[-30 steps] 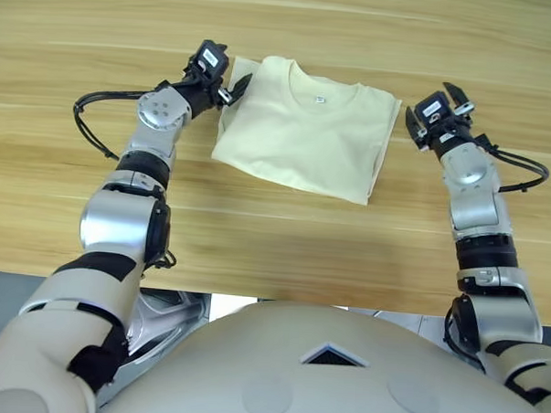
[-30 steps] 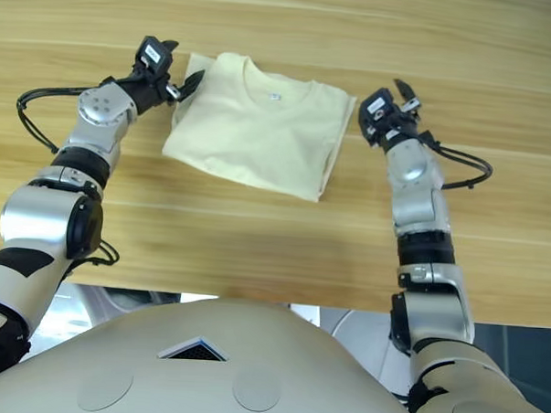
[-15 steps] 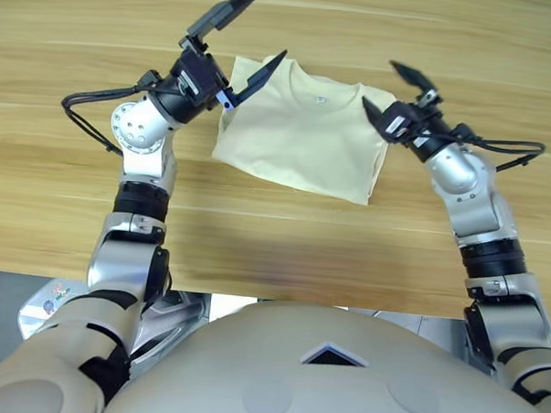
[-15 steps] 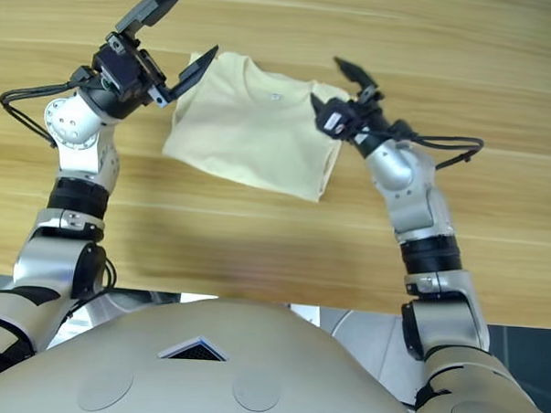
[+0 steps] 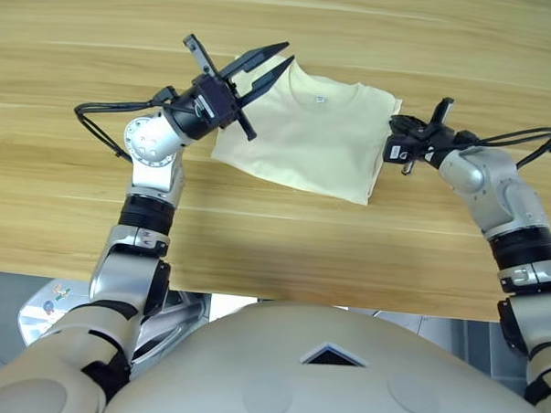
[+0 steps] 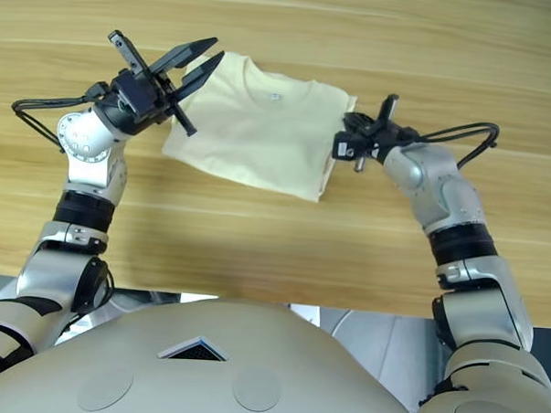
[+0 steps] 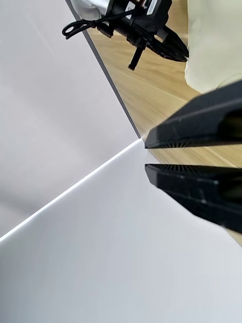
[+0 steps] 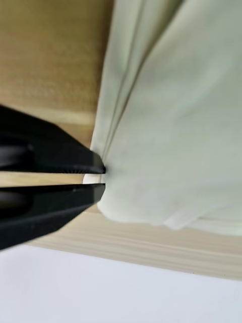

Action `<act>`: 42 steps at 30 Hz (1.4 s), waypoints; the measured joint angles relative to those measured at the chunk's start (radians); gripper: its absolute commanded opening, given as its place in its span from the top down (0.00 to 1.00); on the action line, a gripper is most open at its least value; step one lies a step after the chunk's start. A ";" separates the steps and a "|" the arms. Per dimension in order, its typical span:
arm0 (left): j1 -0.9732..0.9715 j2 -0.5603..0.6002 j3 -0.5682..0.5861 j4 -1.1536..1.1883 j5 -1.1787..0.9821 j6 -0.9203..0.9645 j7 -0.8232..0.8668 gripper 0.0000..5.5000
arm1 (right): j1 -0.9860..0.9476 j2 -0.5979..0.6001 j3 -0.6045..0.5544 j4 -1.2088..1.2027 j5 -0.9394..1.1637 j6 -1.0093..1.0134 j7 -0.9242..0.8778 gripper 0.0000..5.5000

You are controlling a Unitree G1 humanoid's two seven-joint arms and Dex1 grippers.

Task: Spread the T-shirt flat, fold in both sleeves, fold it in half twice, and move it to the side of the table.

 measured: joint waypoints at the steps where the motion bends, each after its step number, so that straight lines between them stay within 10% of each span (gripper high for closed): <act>1: 0.000 0.000 -0.001 0.000 0.004 0.000 0.005 0.99 | 0.015 -0.013 0.002 -0.015 0.003 -0.011 0.017 1.00; 18: -0.002 0.002 -0.008 0.042 0.035 0.000 0.040 0.99 | 0.313 -0.109 -0.004 -0.450 0.314 -0.122 0.279 1.00; 28: -0.002 0.046 -0.007 0.043 0.082 -0.007 0.062 0.99 | 0.340 0.133 0.171 -0.524 0.348 -0.112 0.299 1.00; 42: 0.119 0.647 0.148 0.006 0.162 0.044 -0.089 0.99 | 0.281 0.086 -0.064 -0.633 0.571 -0.082 0.300 1.00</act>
